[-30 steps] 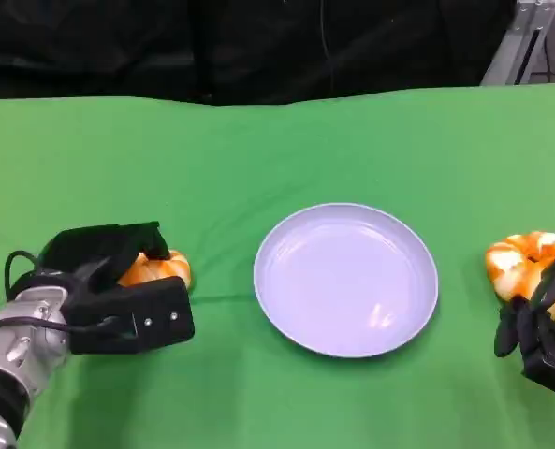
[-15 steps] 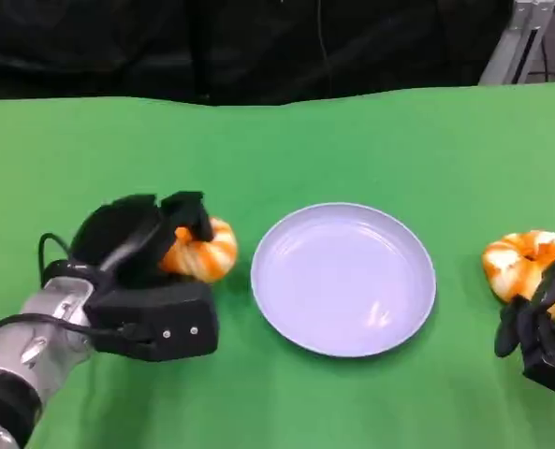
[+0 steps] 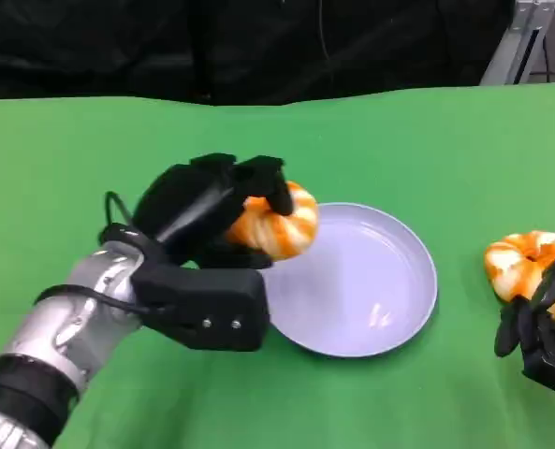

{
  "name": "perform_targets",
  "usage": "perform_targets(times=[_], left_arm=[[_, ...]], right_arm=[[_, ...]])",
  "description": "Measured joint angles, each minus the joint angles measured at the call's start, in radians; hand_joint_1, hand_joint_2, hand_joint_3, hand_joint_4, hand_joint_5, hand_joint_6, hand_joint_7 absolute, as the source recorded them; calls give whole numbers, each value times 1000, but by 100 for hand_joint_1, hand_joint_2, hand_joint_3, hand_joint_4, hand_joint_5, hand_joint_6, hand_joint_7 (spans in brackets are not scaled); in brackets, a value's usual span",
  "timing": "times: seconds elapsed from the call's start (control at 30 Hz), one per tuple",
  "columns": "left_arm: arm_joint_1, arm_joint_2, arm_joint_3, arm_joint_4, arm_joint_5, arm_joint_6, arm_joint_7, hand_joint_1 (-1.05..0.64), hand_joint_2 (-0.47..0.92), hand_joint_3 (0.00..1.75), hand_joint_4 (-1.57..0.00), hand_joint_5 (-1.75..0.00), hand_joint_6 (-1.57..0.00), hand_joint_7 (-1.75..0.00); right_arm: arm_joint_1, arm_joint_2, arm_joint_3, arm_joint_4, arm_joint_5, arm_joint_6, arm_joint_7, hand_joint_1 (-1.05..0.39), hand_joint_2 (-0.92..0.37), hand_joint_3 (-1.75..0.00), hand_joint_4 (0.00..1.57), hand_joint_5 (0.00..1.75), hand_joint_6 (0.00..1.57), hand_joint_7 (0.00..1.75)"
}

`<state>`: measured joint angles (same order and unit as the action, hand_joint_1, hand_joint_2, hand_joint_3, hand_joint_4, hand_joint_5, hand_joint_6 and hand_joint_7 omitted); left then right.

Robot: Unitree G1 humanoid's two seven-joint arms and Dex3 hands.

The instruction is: Grasp the bread from the table and place it into the plate.

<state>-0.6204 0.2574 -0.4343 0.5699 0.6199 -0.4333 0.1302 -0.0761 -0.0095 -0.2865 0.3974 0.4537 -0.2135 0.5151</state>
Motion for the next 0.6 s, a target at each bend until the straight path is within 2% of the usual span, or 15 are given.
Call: perform_targets(times=[0.23,0.47,0.6], left_arm=[[-41,-68,-20,28,0,9,-53,-5,92,25,-59,-175,-58,-166],[-96,-146,-61,161,37,0,-38,-1,91,26,-60,-175,-63,-161],[-131,-171,-75,268,44,-35,19,-1,89,24,-60,-175,-67,-151]], right_arm=[[2,1,3,-2,0,0,-2,-4,-41,-149,93,175,77,172],[4,1,4,-7,0,0,-3,-4,-42,-149,93,175,77,172],[6,1,5,-8,0,0,-3,-4,-42,-148,93,175,77,172]])
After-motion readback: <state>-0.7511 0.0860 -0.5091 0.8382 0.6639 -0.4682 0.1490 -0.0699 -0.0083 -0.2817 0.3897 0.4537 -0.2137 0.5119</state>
